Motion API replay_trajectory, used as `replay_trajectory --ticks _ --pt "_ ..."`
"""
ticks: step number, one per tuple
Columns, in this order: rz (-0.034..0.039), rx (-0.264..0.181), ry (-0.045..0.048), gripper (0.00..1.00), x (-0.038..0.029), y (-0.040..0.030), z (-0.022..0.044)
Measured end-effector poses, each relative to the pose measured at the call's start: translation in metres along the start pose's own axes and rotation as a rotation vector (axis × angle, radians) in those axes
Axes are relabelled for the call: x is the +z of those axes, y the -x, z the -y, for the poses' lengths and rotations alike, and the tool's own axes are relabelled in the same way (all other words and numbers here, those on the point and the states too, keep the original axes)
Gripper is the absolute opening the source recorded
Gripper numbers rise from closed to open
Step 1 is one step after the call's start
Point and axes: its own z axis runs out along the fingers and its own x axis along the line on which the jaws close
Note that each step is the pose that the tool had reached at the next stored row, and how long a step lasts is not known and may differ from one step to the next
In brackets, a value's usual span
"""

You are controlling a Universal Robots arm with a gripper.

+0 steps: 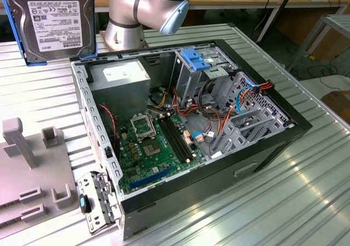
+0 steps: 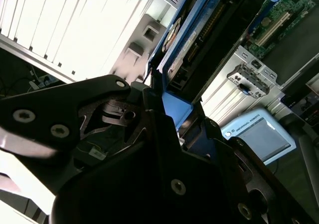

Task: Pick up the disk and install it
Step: 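Pick up the disk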

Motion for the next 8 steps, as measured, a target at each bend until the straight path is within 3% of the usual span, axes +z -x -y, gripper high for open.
replay_trajectory --ticks 5,8 --pt "-0.0001 0.000 0.0001 0.37 0.0003 -0.0015 0.0124" --pt "0.0000 0.000 0.0000 0.37 0.0007 -0.0018 0.0162"
